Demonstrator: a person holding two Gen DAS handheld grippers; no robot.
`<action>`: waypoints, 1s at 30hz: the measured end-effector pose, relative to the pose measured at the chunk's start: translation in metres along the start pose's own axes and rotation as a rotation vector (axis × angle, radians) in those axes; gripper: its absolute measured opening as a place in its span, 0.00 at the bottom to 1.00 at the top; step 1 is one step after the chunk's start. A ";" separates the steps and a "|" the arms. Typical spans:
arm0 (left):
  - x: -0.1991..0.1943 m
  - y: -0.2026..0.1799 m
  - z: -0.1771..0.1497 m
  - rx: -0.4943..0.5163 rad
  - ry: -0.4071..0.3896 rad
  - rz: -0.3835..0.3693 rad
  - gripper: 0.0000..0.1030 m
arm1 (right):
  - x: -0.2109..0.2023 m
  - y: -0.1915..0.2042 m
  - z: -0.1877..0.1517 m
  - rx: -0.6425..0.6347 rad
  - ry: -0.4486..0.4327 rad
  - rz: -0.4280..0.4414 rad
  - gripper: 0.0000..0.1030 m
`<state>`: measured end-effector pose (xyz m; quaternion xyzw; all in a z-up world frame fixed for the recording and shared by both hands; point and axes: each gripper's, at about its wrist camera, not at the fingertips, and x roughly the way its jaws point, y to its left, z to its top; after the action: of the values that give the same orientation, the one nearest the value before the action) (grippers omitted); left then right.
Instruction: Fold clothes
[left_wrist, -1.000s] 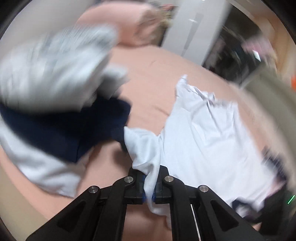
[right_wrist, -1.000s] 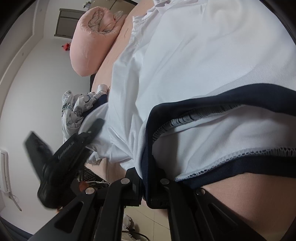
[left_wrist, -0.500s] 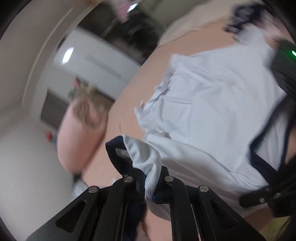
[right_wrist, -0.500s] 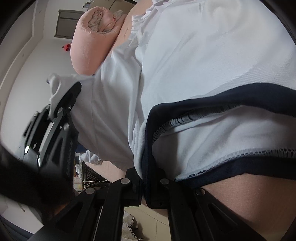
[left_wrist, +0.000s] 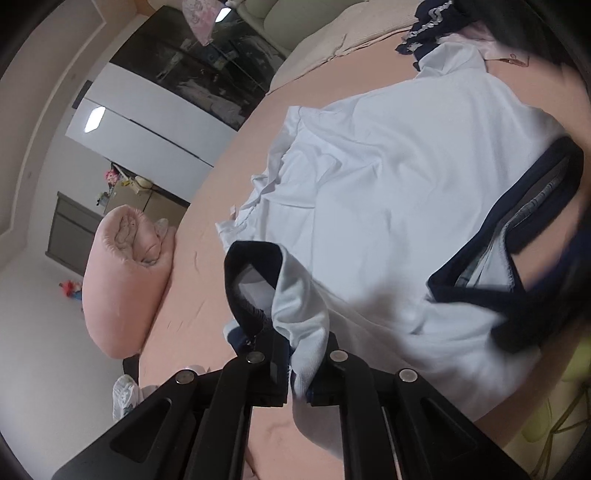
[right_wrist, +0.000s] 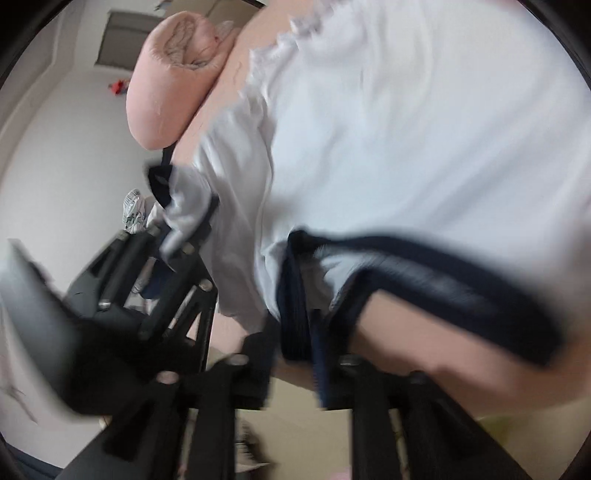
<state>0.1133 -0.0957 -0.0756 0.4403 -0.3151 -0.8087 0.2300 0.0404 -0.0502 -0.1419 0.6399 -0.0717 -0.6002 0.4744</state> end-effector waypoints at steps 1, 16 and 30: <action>-0.004 0.002 -0.002 -0.016 -0.003 -0.006 0.06 | -0.013 0.004 0.003 -0.023 -0.017 -0.035 0.35; -0.019 0.009 -0.004 -0.201 -0.001 -0.043 0.06 | -0.008 0.109 0.074 -0.393 0.020 -0.234 0.36; -0.015 0.000 -0.003 -0.196 0.025 -0.019 0.06 | 0.052 0.148 0.084 -0.545 0.225 -0.372 0.36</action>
<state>0.1234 -0.0866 -0.0687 0.4288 -0.2274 -0.8322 0.2680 0.0549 -0.2084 -0.0611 0.5540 0.2615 -0.5994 0.5152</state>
